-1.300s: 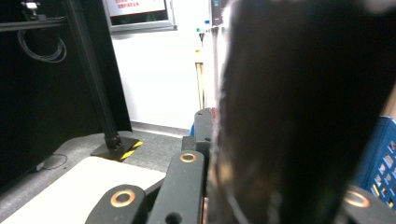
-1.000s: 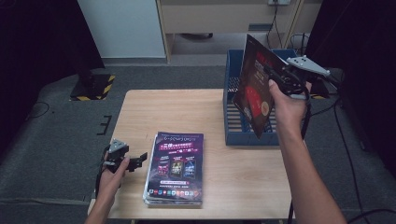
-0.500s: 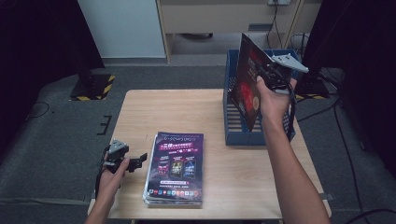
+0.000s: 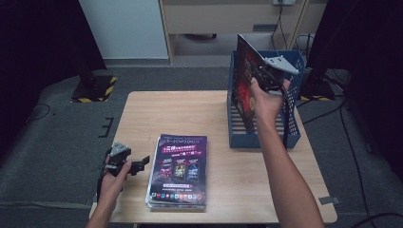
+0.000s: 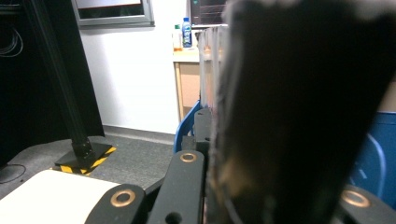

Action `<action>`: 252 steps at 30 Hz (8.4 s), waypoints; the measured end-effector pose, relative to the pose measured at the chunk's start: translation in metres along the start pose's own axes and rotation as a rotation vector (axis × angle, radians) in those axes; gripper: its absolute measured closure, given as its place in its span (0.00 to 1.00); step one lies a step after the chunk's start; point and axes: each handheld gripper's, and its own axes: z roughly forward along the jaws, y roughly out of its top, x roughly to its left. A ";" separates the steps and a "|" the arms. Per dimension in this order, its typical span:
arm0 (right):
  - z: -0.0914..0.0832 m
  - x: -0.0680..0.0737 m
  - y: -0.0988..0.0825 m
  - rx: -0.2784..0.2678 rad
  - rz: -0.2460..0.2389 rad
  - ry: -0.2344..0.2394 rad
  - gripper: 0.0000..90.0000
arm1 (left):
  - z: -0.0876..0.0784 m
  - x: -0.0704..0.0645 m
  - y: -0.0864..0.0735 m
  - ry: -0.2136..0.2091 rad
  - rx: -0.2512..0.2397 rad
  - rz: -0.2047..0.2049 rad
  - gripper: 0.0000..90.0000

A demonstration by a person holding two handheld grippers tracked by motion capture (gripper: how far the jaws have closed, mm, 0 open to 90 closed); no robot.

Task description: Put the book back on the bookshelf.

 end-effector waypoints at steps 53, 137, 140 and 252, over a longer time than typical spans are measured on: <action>0.021 0.003 -0.055 0.000 -0.033 -0.055 0.97 | -0.001 0.001 0.000 -0.007 -0.009 -0.005 0.08; 0.031 0.033 -0.082 0.019 -0.095 -0.081 0.96 | 0.002 0.001 0.000 -0.012 0.003 0.004 0.08; 0.030 0.034 -0.083 0.023 -0.093 -0.074 0.96 | 0.002 0.000 0.000 -0.013 0.001 0.005 0.08; -0.067 0.124 -0.231 0.552 -0.120 0.610 0.22 | 0.026 -0.054 0.006 -0.189 0.043 0.176 0.49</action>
